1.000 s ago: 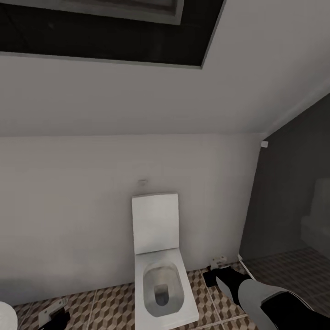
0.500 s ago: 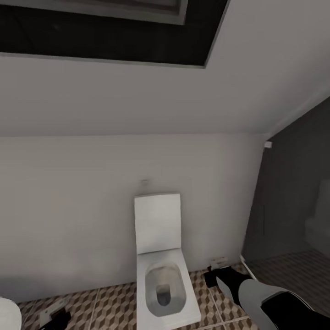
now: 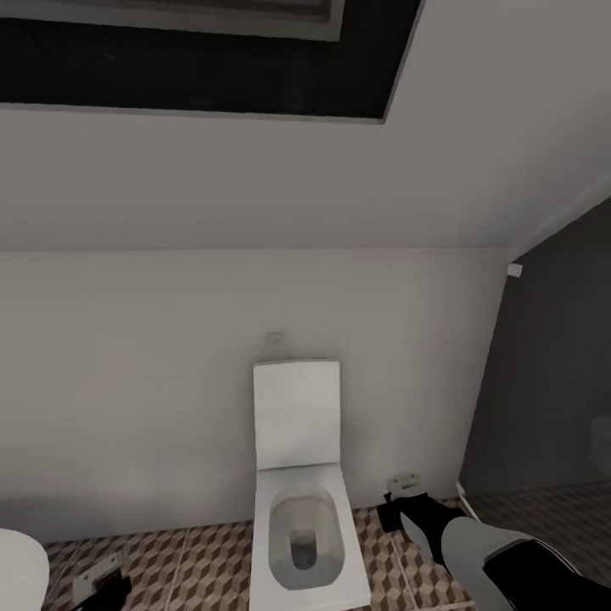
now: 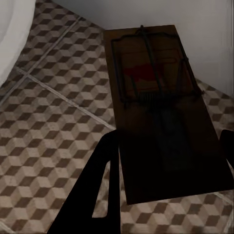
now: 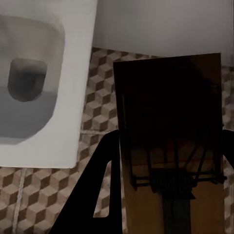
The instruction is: Take the four mousetraps from the cabinet in the bathroom and place them on the bathroom floor. Make sure all four end up on the same floor surface, and ensure that at least two of them are either under or directly next to the same bathroom sink.
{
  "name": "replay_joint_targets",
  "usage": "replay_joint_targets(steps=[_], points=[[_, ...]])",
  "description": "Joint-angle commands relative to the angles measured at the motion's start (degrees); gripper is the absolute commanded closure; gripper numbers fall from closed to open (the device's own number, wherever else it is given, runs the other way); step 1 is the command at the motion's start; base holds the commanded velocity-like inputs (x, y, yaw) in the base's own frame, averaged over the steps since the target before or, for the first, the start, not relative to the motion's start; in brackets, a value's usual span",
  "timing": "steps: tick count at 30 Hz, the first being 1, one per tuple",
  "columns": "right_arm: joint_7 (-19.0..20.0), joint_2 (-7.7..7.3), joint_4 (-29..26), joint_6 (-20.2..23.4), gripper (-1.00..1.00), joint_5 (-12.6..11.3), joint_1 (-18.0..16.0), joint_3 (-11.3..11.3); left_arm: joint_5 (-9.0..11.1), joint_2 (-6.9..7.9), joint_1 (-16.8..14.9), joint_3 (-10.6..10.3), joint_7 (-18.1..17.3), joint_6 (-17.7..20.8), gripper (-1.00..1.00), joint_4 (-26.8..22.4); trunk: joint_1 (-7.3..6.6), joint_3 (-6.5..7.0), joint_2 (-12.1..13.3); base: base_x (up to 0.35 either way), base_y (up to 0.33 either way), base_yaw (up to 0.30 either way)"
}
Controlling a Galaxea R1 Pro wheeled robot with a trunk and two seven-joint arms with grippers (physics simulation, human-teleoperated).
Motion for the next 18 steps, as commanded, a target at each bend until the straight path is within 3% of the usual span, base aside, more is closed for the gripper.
replay_joint_targets(steps=[1,11,18], points=[[0.1,0.02,0.1,0.0,1.00,-0.7,-0.1,0.5,-0.3,-0.04,0.0,0.1,0.4,-0.1,1.00,0.0,0.01,-0.07,0.0,0.084,-0.276,0.004],[-0.1,-0.07,0.1,0.0,1.00,-0.8,-0.1,0.5,-0.3,-0.02,0.0,0.1,0.4,-0.1,1.00,0.0,0.01,-0.07,0.0,0.087,-0.267,0.001],[0.1,-0.07,0.1,0.0,1.00,-0.7,-0.1,0.5,-0.2,-0.01,0.0,0.1,0.4,-0.1,1.00,0.0,0.01,-0.07,0.0,0.032,-0.060,0.173]])
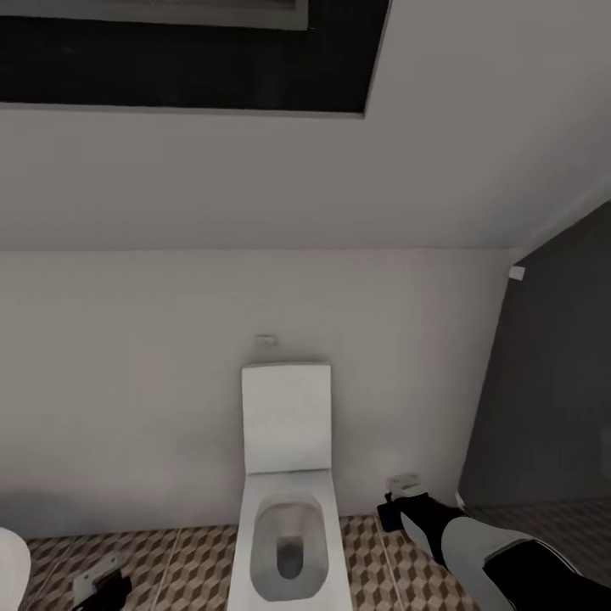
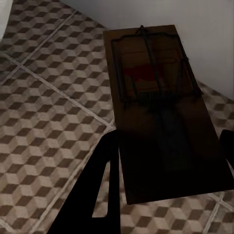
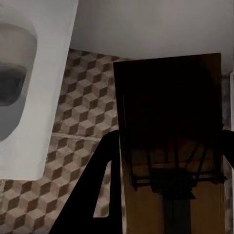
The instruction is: Take the four mousetraps from the cabinet in the bathroom and place them on the bathroom floor. Make sure all four end up on the same floor surface, and ensure that at least two of them are either under or directly next to the same bathroom sink.
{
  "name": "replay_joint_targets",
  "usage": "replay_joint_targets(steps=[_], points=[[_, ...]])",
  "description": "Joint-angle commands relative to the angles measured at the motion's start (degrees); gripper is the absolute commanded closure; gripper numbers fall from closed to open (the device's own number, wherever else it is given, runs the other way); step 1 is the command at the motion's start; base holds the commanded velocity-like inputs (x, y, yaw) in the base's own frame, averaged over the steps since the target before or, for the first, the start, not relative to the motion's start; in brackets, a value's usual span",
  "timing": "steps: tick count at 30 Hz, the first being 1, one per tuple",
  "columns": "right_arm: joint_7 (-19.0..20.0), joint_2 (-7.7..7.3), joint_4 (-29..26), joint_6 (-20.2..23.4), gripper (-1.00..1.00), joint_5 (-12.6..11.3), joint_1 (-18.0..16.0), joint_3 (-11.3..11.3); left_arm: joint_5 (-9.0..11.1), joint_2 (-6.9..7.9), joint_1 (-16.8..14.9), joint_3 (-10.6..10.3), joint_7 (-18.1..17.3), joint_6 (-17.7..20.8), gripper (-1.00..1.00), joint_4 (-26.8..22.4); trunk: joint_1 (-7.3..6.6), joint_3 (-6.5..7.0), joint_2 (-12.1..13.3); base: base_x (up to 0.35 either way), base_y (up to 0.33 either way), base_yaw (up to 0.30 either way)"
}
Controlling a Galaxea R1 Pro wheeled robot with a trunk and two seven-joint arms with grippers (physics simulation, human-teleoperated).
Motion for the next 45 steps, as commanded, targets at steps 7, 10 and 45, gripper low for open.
replay_joint_targets(steps=[7,10,45], points=[[0.2,0.02,0.1,0.0,1.00,-0.7,-0.1,0.5,-0.2,-0.01,0.0,0.1,0.4,-0.1,1.00,0.0,0.01,-0.08,-0.1,0.002,-0.005,0.264],[0.1,0.02,0.1,0.0,1.00,-0.7,-0.1,0.5,-0.2,-0.01,0.0,0.1,0.4,-0.1,1.00,0.0,0.01,-0.08,-0.1,0.000,0.000,0.270],[0.0,-0.01,0.1,-0.4,1.00,-0.8,-0.1,0.4,-0.3,-0.01,0.0,0.1,0.3,-0.3,1.00,0.0,0.01,-0.08,-0.1,0.096,-0.039,0.038]])
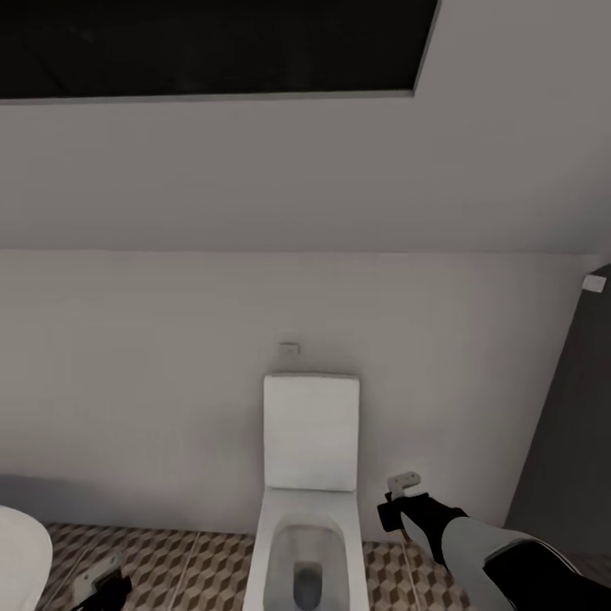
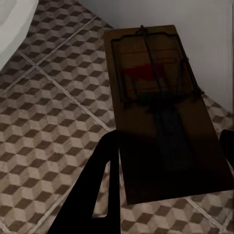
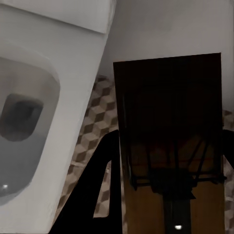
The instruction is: Take the four mousetraps from the cabinet in the bathroom and place them on the bathroom floor. Make sure all four end up on the same floor surface, and ensure that at least two of them are either under or directly next to the same bathroom sink.
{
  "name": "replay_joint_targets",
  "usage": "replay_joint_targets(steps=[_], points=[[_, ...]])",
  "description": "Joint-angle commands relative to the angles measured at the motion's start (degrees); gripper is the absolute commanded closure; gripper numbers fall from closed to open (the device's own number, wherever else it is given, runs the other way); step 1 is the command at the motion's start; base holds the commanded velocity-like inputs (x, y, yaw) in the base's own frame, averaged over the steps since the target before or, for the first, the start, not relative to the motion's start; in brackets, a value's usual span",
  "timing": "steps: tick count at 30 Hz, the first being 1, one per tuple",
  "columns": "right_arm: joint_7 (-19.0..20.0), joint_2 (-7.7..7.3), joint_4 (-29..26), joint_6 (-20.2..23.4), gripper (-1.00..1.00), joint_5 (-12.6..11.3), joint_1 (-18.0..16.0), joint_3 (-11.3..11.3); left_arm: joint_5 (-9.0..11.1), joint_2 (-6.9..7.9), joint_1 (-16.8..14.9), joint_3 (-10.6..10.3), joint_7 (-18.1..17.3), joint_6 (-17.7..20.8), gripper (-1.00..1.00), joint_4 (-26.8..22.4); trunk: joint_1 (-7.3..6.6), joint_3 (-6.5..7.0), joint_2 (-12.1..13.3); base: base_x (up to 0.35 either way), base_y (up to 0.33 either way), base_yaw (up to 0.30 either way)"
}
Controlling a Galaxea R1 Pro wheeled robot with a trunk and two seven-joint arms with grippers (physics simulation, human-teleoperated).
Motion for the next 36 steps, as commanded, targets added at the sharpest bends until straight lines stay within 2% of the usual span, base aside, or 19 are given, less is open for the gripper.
replay_joint_targets(steps=[1,18,36], points=[[0.1,0.00,0.1,0.0,1.00,-0.7,-0.1,0.5,-0.3,-0.01,0.0,0.1,0.4,-0.1,1.00,0.0,0.04,-0.08,0.0,0.322,0.000,0.000],[0.1,-0.04,0.1,0.0,1.00,-0.6,-0.1,0.6,-0.3,-0.01,0.0,0.1,0.4,0.0,1.00,0.0,0.04,-0.08,0.0,0.294,0.000,0.000],[-0.1,-0.04,0.1,0.1,1.00,-0.6,-0.1,0.6,-0.2,-0.01,0.0,0.1,0.4,0.0,1.00,0.0,0.04,-0.08,0.0,0.017,0.000,0.000]])
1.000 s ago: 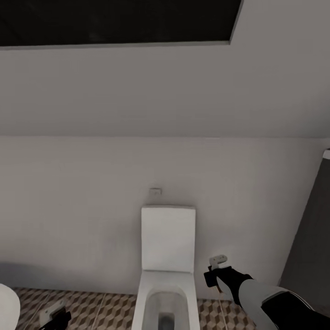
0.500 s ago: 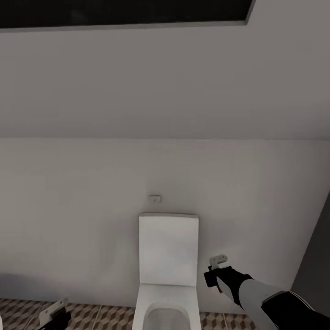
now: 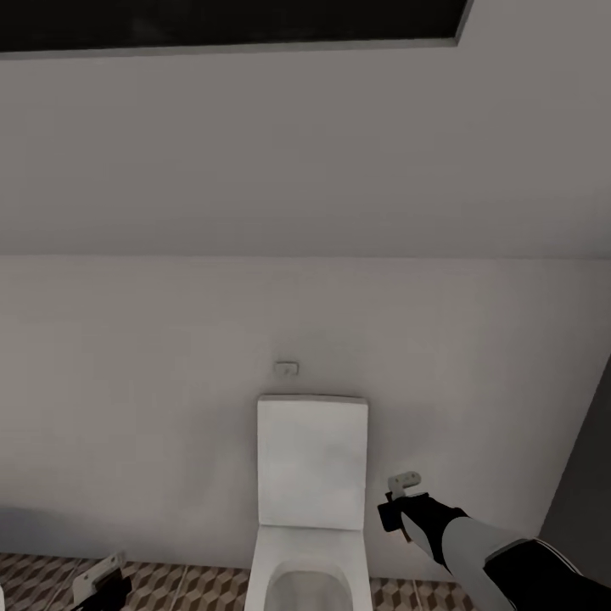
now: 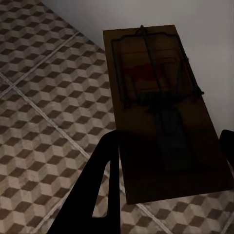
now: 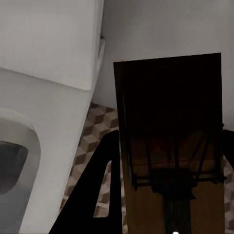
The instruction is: Take the four mousetraps from the cabinet in the bathroom and place them on the bathroom floor. Make sure all four end up on the same floor surface, and ensure that at least two of them are either under or directly next to the same bathroom sink.
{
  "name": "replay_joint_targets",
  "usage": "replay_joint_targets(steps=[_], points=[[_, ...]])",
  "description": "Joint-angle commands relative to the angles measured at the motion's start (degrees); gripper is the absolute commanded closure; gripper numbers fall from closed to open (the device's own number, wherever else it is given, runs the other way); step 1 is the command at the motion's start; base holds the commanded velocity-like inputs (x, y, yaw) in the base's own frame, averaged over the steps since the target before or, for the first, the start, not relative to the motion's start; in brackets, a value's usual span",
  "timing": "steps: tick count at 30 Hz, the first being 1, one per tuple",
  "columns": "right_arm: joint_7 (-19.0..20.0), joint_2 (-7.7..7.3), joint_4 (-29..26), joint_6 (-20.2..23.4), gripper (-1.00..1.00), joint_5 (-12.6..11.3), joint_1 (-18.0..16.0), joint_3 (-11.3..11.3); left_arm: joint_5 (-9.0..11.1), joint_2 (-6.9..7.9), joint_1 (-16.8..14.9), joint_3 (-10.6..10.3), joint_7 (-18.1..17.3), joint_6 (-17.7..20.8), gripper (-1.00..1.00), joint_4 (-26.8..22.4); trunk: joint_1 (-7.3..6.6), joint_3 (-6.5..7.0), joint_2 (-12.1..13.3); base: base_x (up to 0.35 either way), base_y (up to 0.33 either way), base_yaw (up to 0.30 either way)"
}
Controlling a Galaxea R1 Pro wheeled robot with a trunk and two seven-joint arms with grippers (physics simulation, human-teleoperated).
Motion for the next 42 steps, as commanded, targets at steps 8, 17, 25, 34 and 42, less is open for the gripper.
replay_joint_targets(steps=[8,17,25,34,42], points=[[-5.8,-0.02,0.2,-1.0,1.00,-1.2,-0.1,0.4,-1.0,-0.14,-0.1,-0.7,-2.1,0.3,1.00,-0.4,0.00,-0.08,-0.1,0.000,0.000,0.000],[-7.2,-4.01,0.2,-8.7,1.00,-5.0,6.7,0.2,-5.9,-0.18,-0.1,-3.6,-16.5,10.1,1.00,-10.5,0.00,-0.08,-0.1,0.000,0.000,0.000],[-7.2,-3.82,0.2,-8.8,1.00,-5.1,6.9,0.2,-8.9,-0.12,-0.1,-3.5,-16.5,10.3,1.00,-12.2,0.00,-0.08,-0.1,0.000,0.000,0.000],[-7.1,-3.58,0.2,-8.7,1.00,-5.1,6.9,0.2,-9.1,-0.09,-0.1,-3.4,-16.5,10.4,1.00,-12.2,1.32,-1.15,-2.5,0.000,0.000,0.000],[-7.2,-3.25,0.2,-11.0,1.00,-5.1,9.5,0.1,-9.3,-0.15,-0.1,-3.4,-16.5,10.4,1.00,-12.0,3.08,-2.59,-5.7,0.000,0.000,0.000]])
